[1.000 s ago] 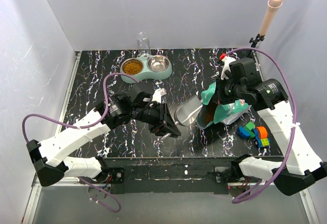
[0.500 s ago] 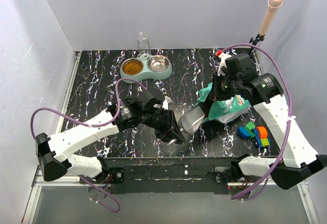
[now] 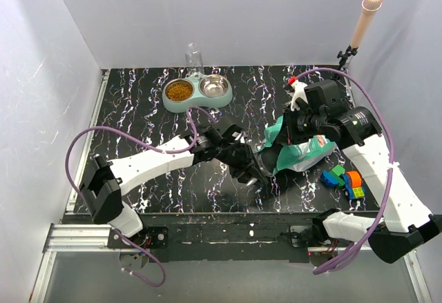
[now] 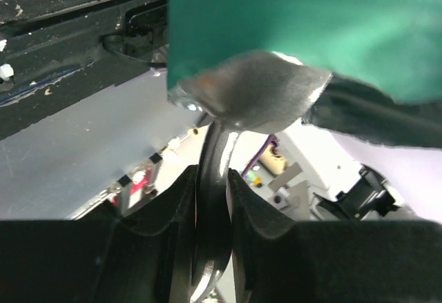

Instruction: Serve the pet food

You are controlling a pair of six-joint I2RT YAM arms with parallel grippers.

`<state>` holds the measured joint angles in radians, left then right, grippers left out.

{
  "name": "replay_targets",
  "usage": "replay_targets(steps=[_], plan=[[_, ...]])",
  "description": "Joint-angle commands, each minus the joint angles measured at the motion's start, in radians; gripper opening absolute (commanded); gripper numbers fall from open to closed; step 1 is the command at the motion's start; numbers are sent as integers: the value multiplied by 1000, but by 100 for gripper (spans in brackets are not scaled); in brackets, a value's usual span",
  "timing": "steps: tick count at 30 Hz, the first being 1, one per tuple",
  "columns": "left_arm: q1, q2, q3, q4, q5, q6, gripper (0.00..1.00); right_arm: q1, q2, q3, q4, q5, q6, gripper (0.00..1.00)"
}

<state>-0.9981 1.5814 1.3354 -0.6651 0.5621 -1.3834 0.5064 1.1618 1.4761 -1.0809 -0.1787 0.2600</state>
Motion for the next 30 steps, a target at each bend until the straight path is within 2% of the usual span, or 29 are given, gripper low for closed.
replay_targets(steps=[1, 2, 4, 7, 10, 14, 17, 18, 21, 22, 25, 30], plan=[[76, -113, -209, 255, 32, -305, 0, 40, -48, 72, 173, -182, 70, 1], [84, -127, -250, 321, 39, -357, 0, 49, -47, 78, 171, -182, 77, 1], [95, -115, -269, 346, 53, -394, 0, 72, -36, 87, 171, -182, 88, 1], [84, -57, -191, 222, 48, -378, 0, 121, -19, 96, 173, -171, 96, 1], [64, 0, -156, 182, 68, -422, 0, 156, -13, 92, 177, -154, 102, 1], [69, 25, -148, 127, -49, -408, 0, 156, -24, 79, 184, -150, 125, 1], [67, 145, -157, 285, -58, -324, 0, 156, -39, 55, 203, -163, 156, 1], [65, 213, -134, 373, -18, -254, 0, 156, -43, 41, 217, -177, 168, 1], [40, 432, -13, 470, 45, 14, 0, 156, -40, 19, 246, -228, 211, 1], [30, 486, 13, 476, 54, 53, 0, 156, -33, 29, 246, -240, 214, 1], [21, 537, -47, 721, 73, 15, 0, 156, -13, 59, 230, -257, 203, 1], [39, 462, -166, 1013, 16, -19, 0, 156, -16, 78, 182, -208, 163, 1]])
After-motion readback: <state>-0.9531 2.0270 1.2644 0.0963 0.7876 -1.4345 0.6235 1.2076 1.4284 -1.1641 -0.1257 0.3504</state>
